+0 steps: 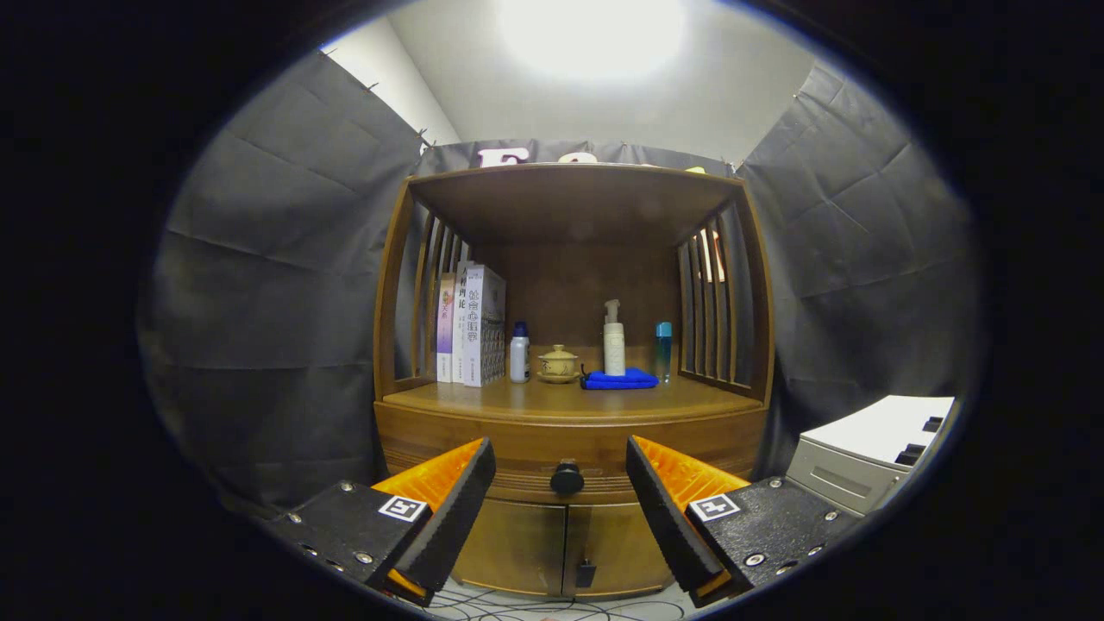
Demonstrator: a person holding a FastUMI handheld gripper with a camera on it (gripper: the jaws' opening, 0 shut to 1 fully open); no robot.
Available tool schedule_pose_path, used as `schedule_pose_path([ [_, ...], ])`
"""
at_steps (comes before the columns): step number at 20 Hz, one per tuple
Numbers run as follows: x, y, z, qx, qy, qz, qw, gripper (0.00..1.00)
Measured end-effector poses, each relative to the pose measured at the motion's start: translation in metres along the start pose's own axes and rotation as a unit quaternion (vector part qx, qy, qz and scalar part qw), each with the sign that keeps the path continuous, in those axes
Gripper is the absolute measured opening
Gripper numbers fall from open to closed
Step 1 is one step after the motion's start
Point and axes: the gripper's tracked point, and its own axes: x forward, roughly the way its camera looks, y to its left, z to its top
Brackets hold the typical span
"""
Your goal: Pull open the drawer, take out the items inside it, and place them on the countertop above the cabinet.
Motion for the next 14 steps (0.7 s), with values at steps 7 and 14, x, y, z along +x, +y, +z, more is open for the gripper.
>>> schedule_pose_path([
  [7, 0.052, 0.001, -0.032, 0.017, 0.037, -0.005, 0.999, 0.95],
  [14, 0.091, 0.000, -0.076, 0.015, 0.082, 0.001, 0.997, 0.95],
])
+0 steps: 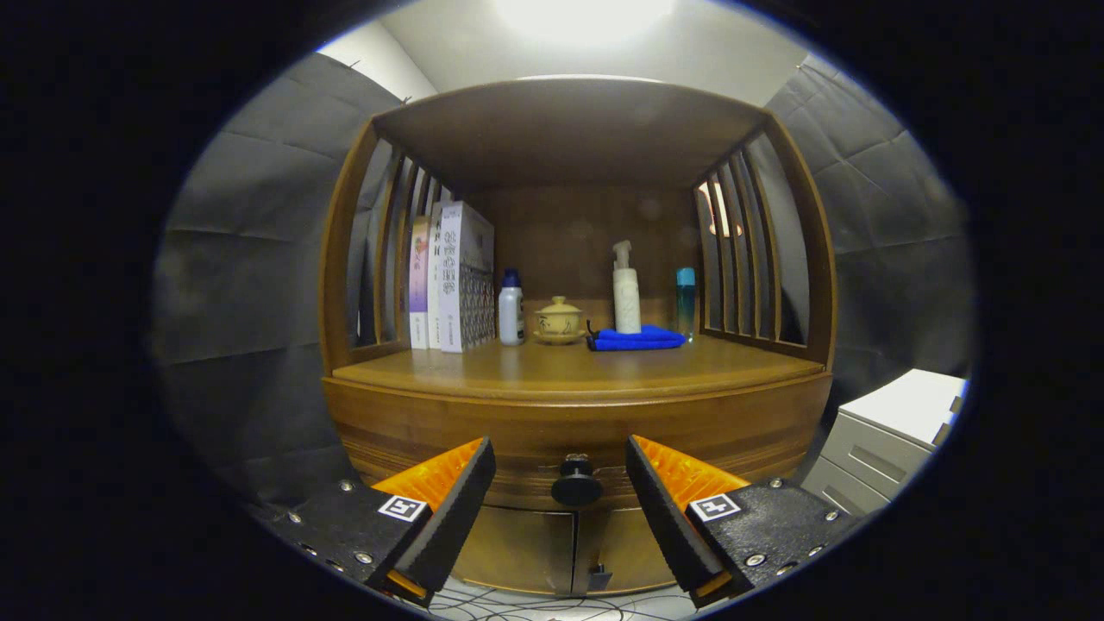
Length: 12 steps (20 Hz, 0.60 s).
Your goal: Pull open the drawer, take out the items inside it, and place them on the countertop above the cabinet.
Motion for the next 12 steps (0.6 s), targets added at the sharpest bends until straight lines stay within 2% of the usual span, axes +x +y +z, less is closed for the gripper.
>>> schedule_pose_path([
  [8, 0.033, -0.003, -0.046, 0.009, 0.055, -0.001, 0.998, 0.93],
  [12, 0.042, 0.000, -0.060, -0.012, 0.074, 0.005, 0.997, 0.81],
])
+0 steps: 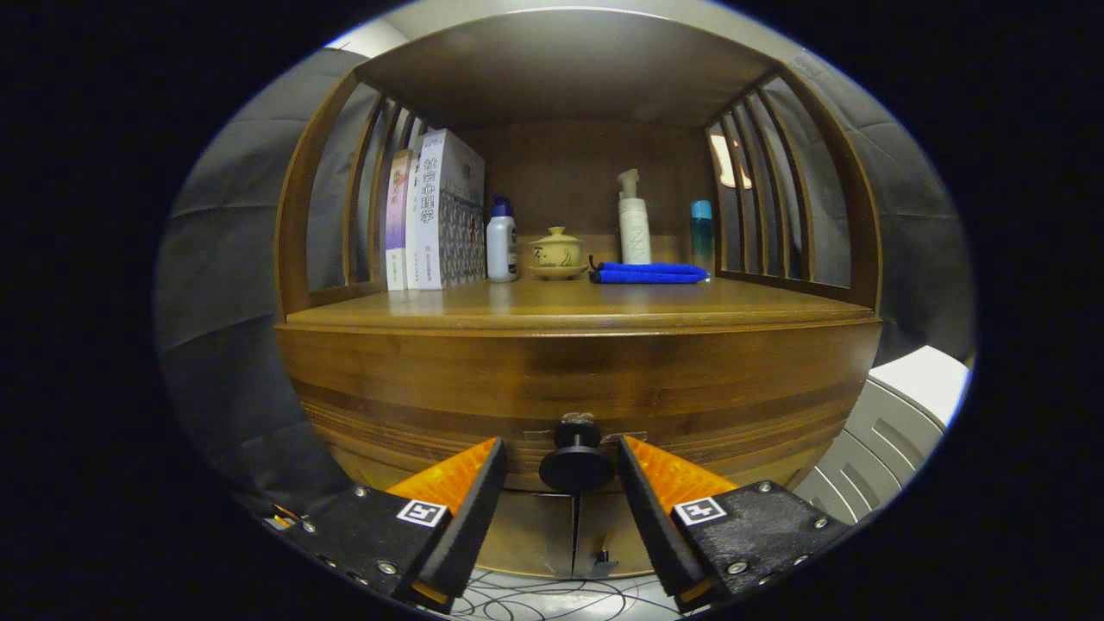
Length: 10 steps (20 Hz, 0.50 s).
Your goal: Pull open the drawer, take out the items inside it, and place them on the countertop above the cabinet.
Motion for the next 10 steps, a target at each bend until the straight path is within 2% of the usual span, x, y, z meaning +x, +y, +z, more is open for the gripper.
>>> schedule_pose_path([
  [2, 0.005, -0.008, -0.002, -0.008, 0.007, -0.015, 1.000, 0.72],
  [5, 0.006, -0.010, -0.004, 0.012, 0.015, -0.023, 1.000, 0.47],
  [10, -0.012, -0.011, -0.007, 0.004, 0.026, -0.023, 0.999, 0.41],
])
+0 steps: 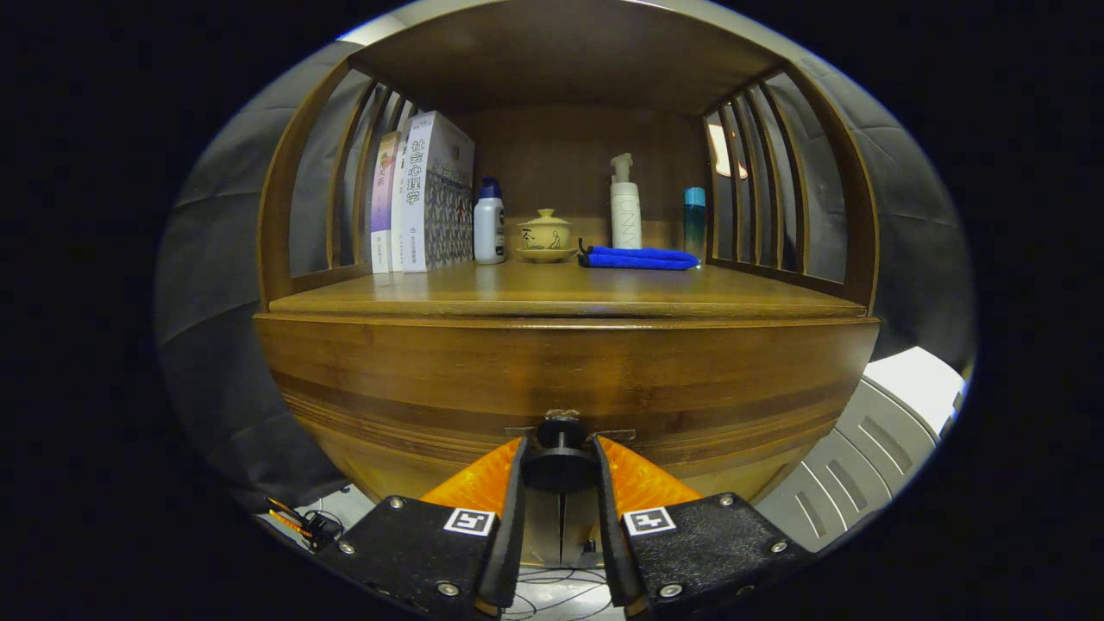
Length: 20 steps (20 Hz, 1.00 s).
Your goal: Pull open the drawer, take out the items inside it, and place them on the countertop above the cabinet.
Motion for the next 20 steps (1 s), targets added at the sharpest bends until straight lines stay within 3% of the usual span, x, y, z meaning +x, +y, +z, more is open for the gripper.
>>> schedule_pose_path([
  [20, -0.119, -0.006, -0.029, -0.006, 0.056, -0.004, 0.998, 0.40],
])
